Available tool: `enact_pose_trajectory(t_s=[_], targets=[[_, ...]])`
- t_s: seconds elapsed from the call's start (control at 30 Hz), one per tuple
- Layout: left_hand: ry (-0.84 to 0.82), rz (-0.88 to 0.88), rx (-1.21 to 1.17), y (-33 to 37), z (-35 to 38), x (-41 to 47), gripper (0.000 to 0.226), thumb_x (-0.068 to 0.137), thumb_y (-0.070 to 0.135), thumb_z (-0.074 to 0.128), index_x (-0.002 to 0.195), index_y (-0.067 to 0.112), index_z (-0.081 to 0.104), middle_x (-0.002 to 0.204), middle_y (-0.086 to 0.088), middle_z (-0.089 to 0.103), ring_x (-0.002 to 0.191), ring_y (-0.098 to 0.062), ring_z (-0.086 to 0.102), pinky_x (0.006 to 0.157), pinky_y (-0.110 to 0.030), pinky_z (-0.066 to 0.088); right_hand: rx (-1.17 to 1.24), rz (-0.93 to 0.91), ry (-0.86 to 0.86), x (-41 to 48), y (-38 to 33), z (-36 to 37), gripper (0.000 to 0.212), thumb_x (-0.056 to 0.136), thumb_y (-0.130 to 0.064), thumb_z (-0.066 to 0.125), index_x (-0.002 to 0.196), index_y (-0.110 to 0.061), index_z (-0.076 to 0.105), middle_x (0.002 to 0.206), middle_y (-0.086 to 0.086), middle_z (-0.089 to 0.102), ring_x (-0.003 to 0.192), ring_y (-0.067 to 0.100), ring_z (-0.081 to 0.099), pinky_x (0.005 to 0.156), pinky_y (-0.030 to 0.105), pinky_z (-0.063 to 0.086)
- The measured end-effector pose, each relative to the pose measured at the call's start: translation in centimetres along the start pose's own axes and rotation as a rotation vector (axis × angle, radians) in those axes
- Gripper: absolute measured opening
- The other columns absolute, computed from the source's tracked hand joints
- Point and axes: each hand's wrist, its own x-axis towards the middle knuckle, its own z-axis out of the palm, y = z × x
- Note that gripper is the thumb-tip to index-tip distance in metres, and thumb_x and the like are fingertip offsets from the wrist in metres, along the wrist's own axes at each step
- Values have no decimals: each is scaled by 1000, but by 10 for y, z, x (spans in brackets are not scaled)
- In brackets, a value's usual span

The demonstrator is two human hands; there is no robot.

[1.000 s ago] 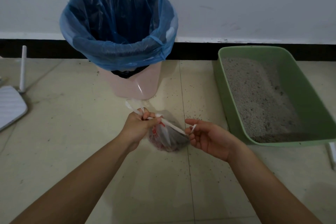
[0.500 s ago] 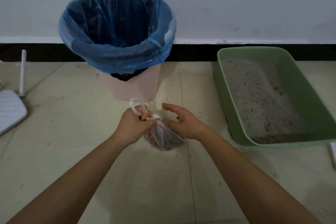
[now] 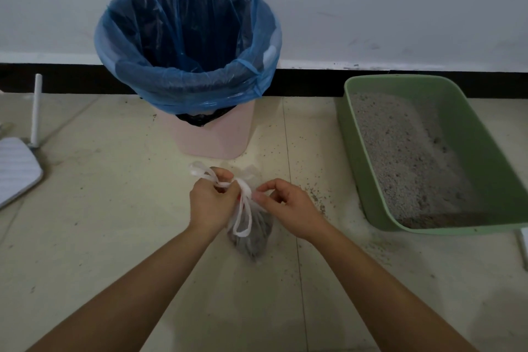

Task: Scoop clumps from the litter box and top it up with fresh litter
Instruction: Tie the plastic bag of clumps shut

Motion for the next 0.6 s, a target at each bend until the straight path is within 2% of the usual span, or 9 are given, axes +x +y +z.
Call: enact_pose_trajectory(t_s=[0.07,0.17,0.27,0.37,0.47,0.6], targets=[[-90,-136,-213,1,0,0,8,86,2,64,87,10,65,80,-5,69,74,-17,66,65,-27,51,-79,-51,73,1,0,5,13,83,-46,73,90,-37,67,65,-9,61,58,2,55,58,17,48],[-212,-291,-425,3,-3,2,16,85,1,66,97,10,69,92,-8,71,87,-21,66,72,-30,50,-95,-112,160,4,2,11,9,81,-35,79,82,-37,70,59,-12,57,55,3,52,59,18,47],[-252,-360,-509,4,-9,2,22,83,0,65,102,6,73,101,-12,73,96,-23,67,86,-36,50,-93,-132,174,5,4,11,10,81,-32,79,81,-38,71,60,-11,60,56,7,56,60,18,49],[-256,-352,-560,3,-9,1,20,84,6,69,103,1,72,99,-15,73,93,-22,68,84,-32,53,-142,-190,184,3,4,11,7,81,-32,79,84,-35,74,64,-12,62,63,10,59,61,11,45],[-216,-322,-542,-1,-7,1,17,82,2,72,99,4,73,95,-10,75,89,-18,71,73,-23,55,-167,-194,117,-1,7,11,10,82,-31,79,92,-30,78,73,-16,62,70,5,59,65,11,45],[-239,-253,-472,-6,-12,2,18,76,-2,76,89,9,70,91,-6,73,88,-21,70,77,-30,56,-110,-64,-100,-8,14,4,18,87,-30,74,105,-27,77,85,-19,67,77,-7,62,70,13,50]])
